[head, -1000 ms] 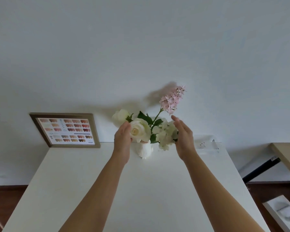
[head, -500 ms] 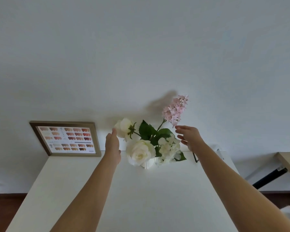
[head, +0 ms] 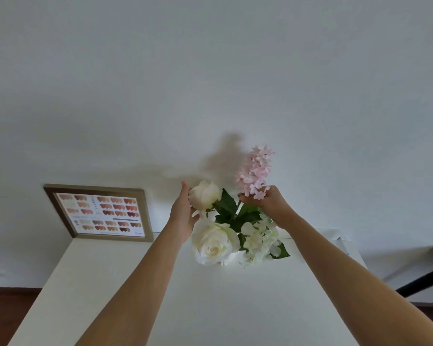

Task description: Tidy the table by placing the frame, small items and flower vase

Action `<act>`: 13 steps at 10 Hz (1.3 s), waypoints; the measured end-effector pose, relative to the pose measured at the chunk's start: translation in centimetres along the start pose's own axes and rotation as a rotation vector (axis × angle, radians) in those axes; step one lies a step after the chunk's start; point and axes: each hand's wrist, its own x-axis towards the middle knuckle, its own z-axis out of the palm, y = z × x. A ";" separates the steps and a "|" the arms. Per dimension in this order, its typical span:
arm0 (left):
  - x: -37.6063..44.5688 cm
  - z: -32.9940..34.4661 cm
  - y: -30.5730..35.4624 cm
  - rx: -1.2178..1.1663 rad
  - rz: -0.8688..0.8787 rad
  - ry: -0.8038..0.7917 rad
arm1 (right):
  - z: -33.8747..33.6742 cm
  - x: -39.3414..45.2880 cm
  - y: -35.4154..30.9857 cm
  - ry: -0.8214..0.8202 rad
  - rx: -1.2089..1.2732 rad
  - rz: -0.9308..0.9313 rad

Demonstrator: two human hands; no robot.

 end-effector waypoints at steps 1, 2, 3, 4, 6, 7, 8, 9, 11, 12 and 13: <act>0.1 0.1 -0.1 0.020 0.023 -0.028 | 0.3 0.1 -0.6 -0.064 -0.092 -0.050; 0.3 -0.1 -0.5 0.015 0.016 -0.027 | 0.5 0.5 -0.8 -0.051 -0.148 -0.055; 0.3 -0.3 -0.8 0.003 0.015 -0.043 | 0.8 0.8 -0.5 -0.048 -0.291 -0.067; 0.2 -0.4 -0.8 0.012 0.022 -0.066 | 1.2 0.8 0.3 -0.019 -0.348 -0.053; -0.2 -0.2 -0.5 0.038 0.022 -0.052 | 1.1 0.9 0.1 -0.023 -0.281 -0.009; -0.5 -0.3 -0.6 0.051 0.020 -0.027 | 0.5 0.1 0.4 -0.024 -0.172 0.032; -0.9 -0.3 -0.7 0.059 0.019 -0.011 | -0.4 -0.8 0.8 -0.026 -0.144 0.071; -1.4 -0.3 -0.7 0.065 0.009 0.023 | -1.0 -1.7 0.7 -0.007 -0.161 0.121; -3.2 -0.8 -0.8 0.103 -0.009 0.069 | -2.3 -4.8 0.1 0.042 -0.192 0.131; -4.1 -1.3 -0.9 0.124 -0.013 0.115 | -2.9 -6.5 0.2 0.051 -0.197 0.146; -4.7 -1.8 -0.9 0.148 0.010 0.133 | -3.2 -8.1 0.2 0.113 -0.184 0.165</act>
